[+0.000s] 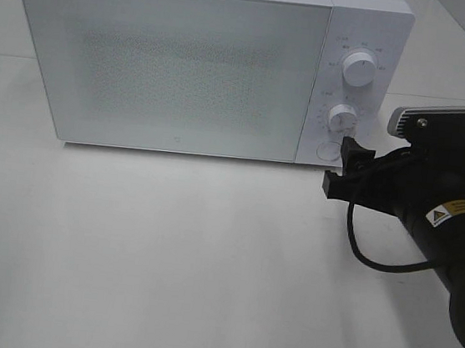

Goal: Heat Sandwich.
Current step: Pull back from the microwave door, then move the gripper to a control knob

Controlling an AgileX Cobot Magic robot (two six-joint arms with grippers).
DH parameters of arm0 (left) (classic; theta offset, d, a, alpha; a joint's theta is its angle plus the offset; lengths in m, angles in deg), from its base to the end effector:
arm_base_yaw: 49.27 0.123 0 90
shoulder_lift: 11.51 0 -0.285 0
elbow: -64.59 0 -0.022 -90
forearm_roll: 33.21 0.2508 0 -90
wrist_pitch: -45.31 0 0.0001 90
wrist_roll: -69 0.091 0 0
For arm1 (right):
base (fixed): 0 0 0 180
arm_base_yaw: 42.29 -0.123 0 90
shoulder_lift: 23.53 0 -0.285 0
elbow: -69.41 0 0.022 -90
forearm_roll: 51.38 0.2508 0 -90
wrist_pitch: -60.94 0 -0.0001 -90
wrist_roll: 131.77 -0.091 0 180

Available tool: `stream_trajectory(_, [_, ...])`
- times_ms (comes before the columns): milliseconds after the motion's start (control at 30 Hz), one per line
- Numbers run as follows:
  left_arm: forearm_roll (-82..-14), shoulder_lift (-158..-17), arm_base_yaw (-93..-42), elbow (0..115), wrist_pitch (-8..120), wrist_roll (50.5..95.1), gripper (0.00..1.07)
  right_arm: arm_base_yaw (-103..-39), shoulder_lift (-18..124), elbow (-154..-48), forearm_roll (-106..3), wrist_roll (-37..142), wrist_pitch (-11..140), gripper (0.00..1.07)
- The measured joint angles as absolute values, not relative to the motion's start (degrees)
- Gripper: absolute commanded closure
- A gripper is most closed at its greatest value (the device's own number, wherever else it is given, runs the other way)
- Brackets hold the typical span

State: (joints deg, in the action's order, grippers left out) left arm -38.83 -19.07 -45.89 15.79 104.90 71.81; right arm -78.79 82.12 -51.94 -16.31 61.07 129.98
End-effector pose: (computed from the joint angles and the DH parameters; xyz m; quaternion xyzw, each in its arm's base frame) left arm -0.0039 -0.0079 0.2782 -0.0028 0.8468 -0.0203 0.5315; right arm 0.2233 0.1045 0.1493 -0.0494 0.7526 -0.0006 0.6567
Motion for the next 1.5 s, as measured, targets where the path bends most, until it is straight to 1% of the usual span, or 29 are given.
stream_trajectory(500, [-38.8,-19.1,-45.9,15.8,104.9,71.8,0.09,-78.8,83.0,-52.3,-15.7,60.0,130.0,0.31])
stream_trajectory(967, [-38.8,-19.1,-45.9,15.8,104.9,71.8,0.09,-75.3,90.9,-62.5,-18.8,60.0,128.9,0.31])
stream_trajectory(1500, [-38.8,-19.1,-45.9,15.8,104.9,71.8,0.09,-71.9,98.3,-71.3,-20.3,60.0,125.3,0.31])
